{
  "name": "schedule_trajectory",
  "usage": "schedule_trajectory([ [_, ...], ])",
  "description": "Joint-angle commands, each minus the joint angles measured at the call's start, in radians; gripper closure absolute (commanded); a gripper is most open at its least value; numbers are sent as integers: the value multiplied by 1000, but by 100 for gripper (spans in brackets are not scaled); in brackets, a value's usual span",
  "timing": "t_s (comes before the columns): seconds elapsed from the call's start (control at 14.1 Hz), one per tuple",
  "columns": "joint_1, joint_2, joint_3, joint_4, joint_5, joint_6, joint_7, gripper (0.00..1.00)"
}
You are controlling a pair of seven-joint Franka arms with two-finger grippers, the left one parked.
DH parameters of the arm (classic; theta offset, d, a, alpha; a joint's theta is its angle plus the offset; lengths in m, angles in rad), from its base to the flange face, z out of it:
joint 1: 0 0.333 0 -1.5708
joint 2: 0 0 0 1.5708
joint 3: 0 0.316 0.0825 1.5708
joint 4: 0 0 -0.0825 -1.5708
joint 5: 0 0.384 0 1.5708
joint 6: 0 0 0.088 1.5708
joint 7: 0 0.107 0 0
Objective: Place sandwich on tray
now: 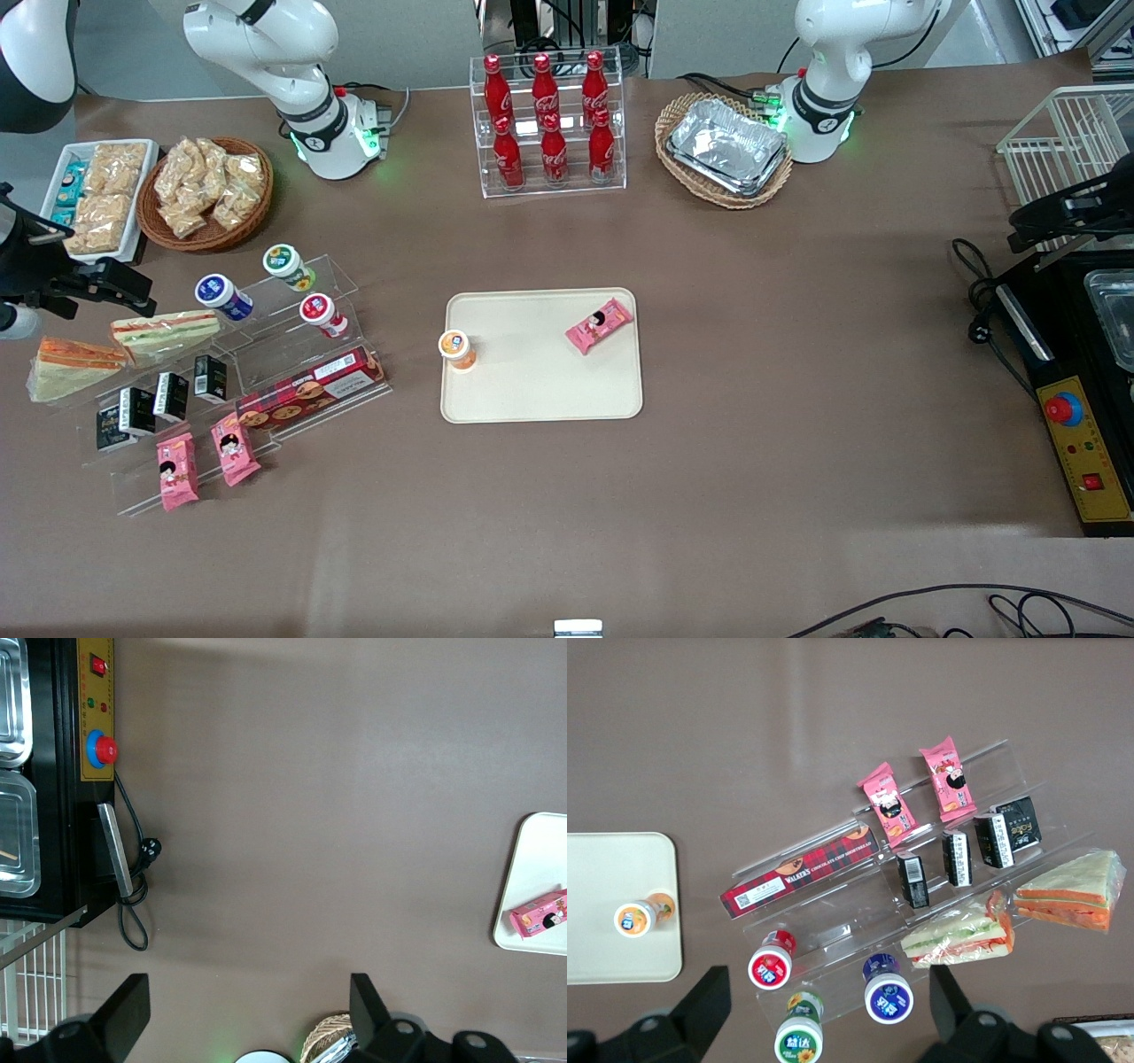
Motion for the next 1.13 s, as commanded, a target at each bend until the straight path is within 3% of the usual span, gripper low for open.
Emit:
schedule_trajectory([
  [0.0, -9, 7, -4, 20, -17, -2, -90, 0],
  [0.35, -11, 6, -39, 20, -11, -2, -208, 0],
  [1.06, -12, 13, -174, 18, 29, 56, -897, 0],
])
